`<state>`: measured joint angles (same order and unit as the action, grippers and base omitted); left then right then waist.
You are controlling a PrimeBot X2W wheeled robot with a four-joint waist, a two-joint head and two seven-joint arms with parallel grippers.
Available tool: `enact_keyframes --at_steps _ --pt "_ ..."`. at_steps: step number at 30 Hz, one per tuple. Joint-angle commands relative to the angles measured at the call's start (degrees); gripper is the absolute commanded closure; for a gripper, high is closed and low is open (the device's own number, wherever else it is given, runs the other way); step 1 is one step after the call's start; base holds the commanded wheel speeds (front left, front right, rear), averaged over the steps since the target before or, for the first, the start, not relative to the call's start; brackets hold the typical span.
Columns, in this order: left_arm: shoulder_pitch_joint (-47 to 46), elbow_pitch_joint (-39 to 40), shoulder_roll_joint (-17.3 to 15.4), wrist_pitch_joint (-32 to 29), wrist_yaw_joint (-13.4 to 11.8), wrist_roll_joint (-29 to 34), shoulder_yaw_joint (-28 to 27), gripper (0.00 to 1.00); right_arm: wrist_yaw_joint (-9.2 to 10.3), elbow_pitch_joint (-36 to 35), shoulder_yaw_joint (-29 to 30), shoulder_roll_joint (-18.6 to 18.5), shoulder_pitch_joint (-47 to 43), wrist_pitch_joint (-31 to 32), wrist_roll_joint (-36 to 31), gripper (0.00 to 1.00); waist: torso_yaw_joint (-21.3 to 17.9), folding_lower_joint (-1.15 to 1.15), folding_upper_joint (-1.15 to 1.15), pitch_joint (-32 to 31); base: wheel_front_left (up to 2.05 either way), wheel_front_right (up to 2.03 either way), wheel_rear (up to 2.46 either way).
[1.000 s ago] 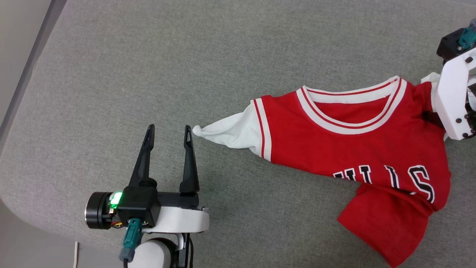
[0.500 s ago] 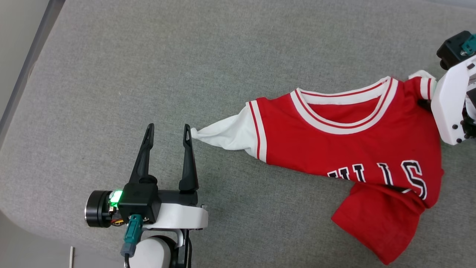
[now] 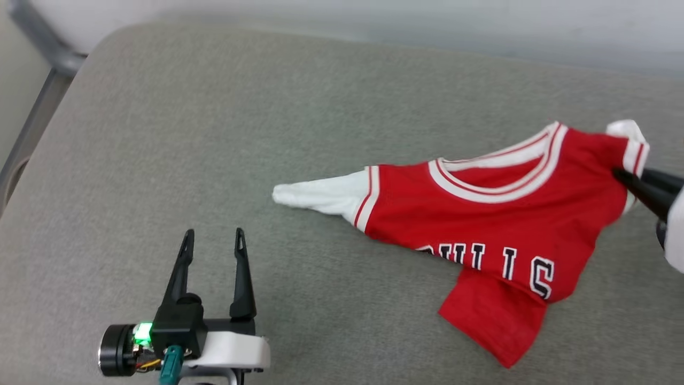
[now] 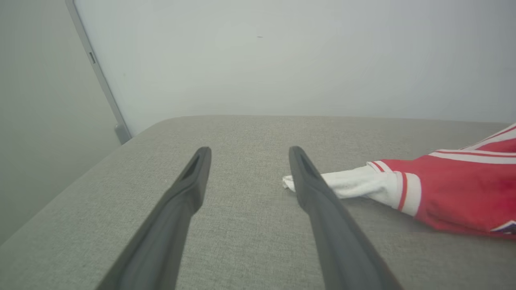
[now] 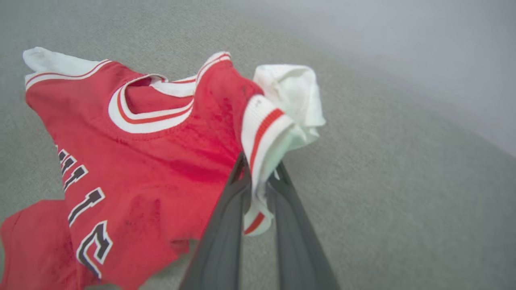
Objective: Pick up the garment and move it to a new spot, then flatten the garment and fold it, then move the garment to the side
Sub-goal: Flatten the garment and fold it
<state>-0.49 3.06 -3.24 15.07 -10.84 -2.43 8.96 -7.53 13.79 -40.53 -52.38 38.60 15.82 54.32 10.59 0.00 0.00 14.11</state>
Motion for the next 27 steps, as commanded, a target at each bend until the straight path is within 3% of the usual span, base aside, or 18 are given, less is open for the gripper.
enact_keyframes --at_steps 1,8,17,22,27 --pt "1.03 0.24 -0.36 0.15 0.29 0.42 -0.44 0.0 0.08 -0.76 1.88 -1.13 -3.69 -1.59 0.45 1.0 -3.12 0.0 0.0 -2.79 0.0 0.0 0.0" --pt "2.55 0.42 -0.67 0.15 1.19 1.15 -1.42 0.0 0.08 -1.46 11.87 -2.11 -18.02 -6.47 2.0 1.0 -6.83 0.0 0.0 -4.53 0.0 0.0 0.0" --pt "2.49 0.68 -0.39 0.15 1.66 1.6 -1.13 0.0 0.07 0.55 29.38 0.27 -35.89 -8.25 1.37 1.0 -8.73 0.0 0.0 -4.39 0.0 0.0 0.0" --pt "1.24 0.6 -0.24 0.15 1.86 1.65 -0.83 0.0 0.07 -1.22 35.37 2.33 -35.79 -4.93 -1.21 1.0 -8.01 0.0 0.0 -2.98 0.0 0.0 0.0" --pt "-0.42 0.39 -0.1 0.16 2.06 1.66 -0.12 0.0 0.06 -1.98 35.56 4.54 -28.49 1.33 -5.03 1.0 -5.87 0.0 0.0 -0.91 0.0 0.0 0.0"
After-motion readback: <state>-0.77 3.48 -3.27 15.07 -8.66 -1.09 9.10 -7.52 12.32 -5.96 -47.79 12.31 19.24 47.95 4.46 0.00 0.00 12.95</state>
